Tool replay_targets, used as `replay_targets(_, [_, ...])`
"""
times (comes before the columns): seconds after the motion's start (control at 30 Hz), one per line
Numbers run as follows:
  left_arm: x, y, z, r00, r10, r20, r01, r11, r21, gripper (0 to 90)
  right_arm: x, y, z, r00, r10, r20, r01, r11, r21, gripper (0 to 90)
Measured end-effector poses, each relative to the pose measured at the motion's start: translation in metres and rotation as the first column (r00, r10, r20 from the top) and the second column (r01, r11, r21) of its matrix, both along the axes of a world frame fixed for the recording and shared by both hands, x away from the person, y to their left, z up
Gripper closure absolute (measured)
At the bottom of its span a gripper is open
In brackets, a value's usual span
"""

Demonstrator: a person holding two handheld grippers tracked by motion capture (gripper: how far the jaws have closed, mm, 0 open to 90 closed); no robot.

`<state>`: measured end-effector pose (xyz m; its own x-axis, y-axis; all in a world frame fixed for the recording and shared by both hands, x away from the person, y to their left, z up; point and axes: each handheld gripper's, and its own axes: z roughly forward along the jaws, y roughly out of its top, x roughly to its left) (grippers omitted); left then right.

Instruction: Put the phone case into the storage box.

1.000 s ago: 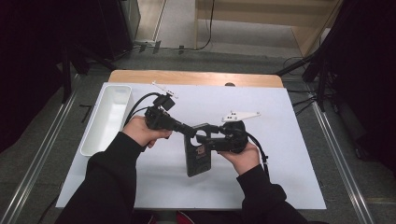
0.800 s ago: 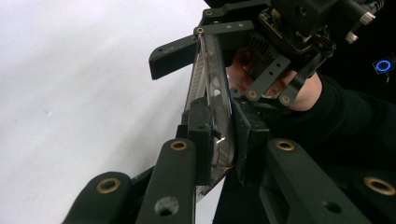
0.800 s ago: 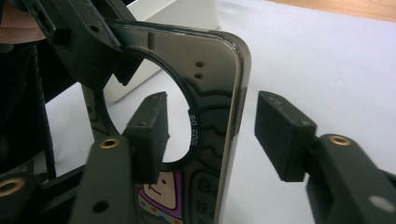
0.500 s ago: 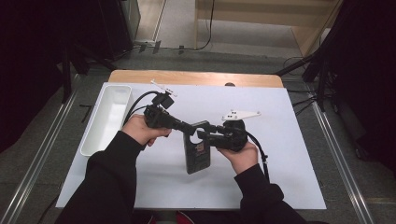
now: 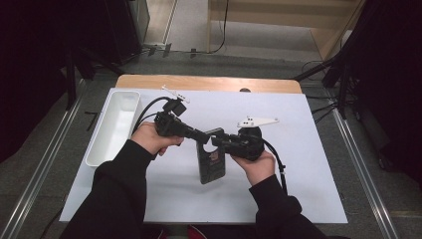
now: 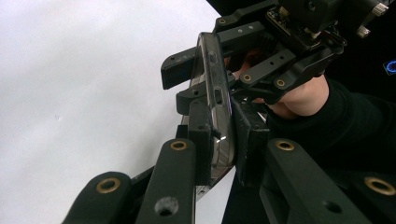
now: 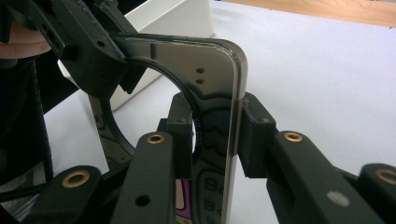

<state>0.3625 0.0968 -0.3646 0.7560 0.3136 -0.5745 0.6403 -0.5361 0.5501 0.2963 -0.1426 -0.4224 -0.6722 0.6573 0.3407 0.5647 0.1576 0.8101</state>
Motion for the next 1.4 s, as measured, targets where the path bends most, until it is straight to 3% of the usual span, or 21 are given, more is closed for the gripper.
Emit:
replay_targets(0.23, [0.0001,-0.0006,-0.0007,0.9999,0.0,0.01,0.0,1.0,0.001,78.6,0.0004,-0.0003,0.0003,0.9997,-0.002,-0.024,0.002,1.0,-0.001,69.3])
replay_targets(0.9, [-0.0019,-0.0012,0.0004,0.9993,0.013,0.034,-0.013,0.9999,-0.01,76.6,0.0023,-0.0003,0.005,0.9996,0.01,-0.026,-0.01,1.0,-0.019,70.6])
replay_targets(1.27, [-0.0026,0.0004,0.0015,0.9992,0.009,0.038,-0.008,0.9999,-0.008,66.3,0.0026,-0.0008,0.0061,0.9996,0.013,-0.024,-0.014,1.0,-0.022,70.6])
replay_targets(1.4, [-0.0032,0.0025,0.0032,0.9988,0.021,0.045,-0.02,0.9996,-0.019,58.9,0.003,-0.0018,0.0071,0.9996,0.011,-0.027,-0.012,1.0,-0.027,70.7])
